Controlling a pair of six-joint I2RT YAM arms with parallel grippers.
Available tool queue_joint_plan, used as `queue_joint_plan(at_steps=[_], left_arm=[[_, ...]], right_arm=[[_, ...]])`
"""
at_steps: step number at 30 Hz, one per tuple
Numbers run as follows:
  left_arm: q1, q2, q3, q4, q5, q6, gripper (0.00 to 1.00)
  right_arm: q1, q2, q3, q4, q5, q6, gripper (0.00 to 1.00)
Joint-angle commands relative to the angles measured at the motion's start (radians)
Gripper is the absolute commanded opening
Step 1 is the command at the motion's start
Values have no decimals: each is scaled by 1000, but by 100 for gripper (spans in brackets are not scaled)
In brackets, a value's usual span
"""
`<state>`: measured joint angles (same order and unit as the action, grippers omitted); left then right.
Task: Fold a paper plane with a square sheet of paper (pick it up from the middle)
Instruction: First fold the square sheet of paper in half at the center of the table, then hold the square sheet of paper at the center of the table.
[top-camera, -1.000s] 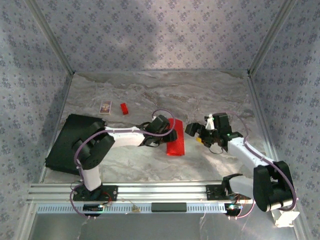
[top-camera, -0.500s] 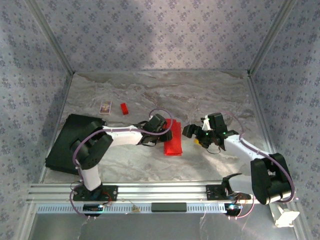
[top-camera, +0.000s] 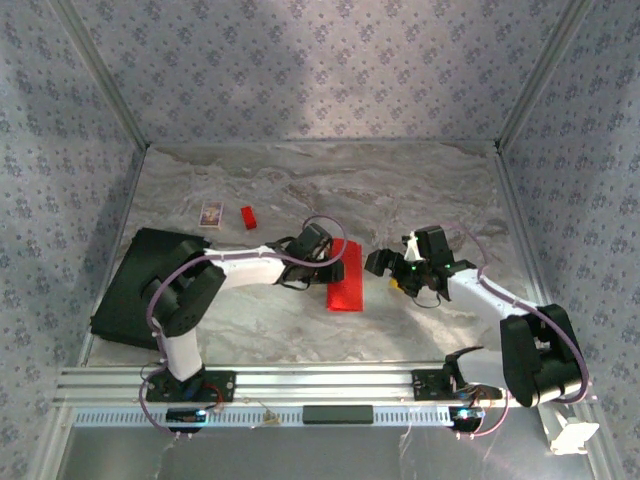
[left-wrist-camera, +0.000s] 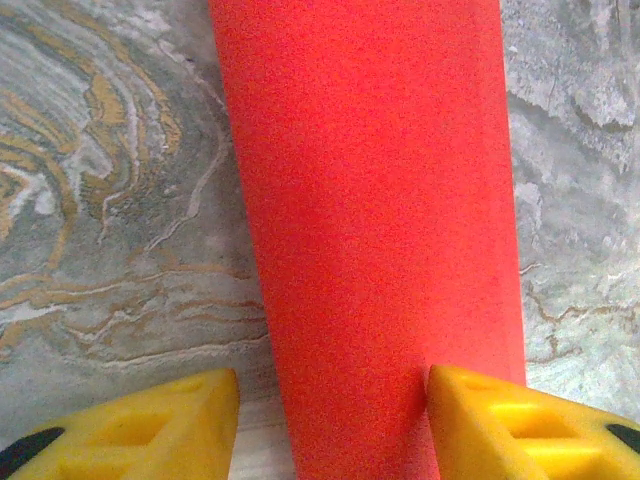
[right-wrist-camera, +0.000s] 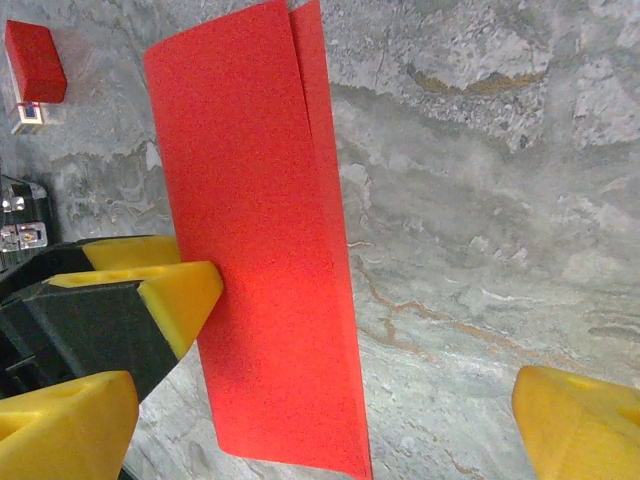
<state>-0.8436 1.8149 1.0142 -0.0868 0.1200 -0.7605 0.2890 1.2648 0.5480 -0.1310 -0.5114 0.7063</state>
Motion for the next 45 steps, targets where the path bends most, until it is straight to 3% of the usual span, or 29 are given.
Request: queue_joint_plan(at_steps=[1, 14, 27, 29, 31, 39, 45], left_arm=[[11, 46, 50, -79, 38, 56, 52], [8, 144, 202, -263, 59, 196, 52], [9, 166, 213, -257, 48, 167, 51], [10, 163, 208, -252, 48, 159, 51], [9, 165, 208, -251, 46, 152, 52], [6, 160, 204, -246, 42, 133, 52], [0, 145, 197, -239, 38, 111, 53]], right_arm=[[10, 11, 22, -10, 8, -4, 97], [24, 32, 22, 4, 3, 1, 89], [55, 119, 21, 130, -95, 38, 37], [74, 151, 38, 130, -89, 39, 24], [95, 188, 53, 139, -85, 49, 16], [151, 315, 93, 166, -65, 56, 9], [147, 385, 113, 53, -21, -37, 5]])
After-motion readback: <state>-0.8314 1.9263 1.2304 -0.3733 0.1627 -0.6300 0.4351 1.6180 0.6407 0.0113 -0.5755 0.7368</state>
